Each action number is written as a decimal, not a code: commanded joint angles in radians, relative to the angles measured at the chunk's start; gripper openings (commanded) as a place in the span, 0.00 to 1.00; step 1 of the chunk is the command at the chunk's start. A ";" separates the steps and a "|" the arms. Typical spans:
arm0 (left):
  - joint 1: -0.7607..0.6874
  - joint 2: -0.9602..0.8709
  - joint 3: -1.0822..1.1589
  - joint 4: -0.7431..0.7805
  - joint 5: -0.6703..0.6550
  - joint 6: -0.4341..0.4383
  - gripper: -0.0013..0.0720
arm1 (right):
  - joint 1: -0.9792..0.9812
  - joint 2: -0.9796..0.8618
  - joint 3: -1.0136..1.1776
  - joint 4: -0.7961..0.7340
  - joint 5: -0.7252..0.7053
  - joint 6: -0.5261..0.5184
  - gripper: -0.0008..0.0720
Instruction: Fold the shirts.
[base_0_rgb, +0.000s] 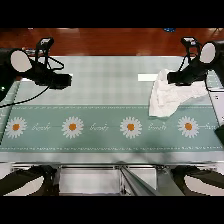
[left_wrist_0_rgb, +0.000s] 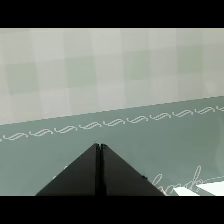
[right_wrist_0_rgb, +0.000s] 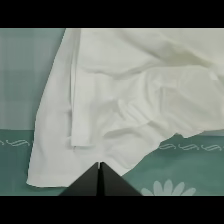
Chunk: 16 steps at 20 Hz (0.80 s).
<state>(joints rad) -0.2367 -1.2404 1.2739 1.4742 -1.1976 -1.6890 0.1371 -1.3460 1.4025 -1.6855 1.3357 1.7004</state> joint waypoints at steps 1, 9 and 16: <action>-0.001 0.000 0.000 0.000 0.000 0.000 0.04 | 0.001 -0.001 0.000 0.000 0.001 0.000 0.04; -0.001 0.000 0.000 0.000 0.000 0.000 0.04 | 0.001 -0.001 0.000 0.000 0.000 0.000 0.04; 0.000 -0.011 0.000 0.001 0.074 0.000 0.04 | 0.001 -0.001 0.000 0.000 -0.022 0.000 0.04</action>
<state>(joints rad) -0.2367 -1.2438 1.2736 1.4742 -1.1828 -1.6890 0.1371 -1.3460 1.4025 -1.6855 1.3331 1.7000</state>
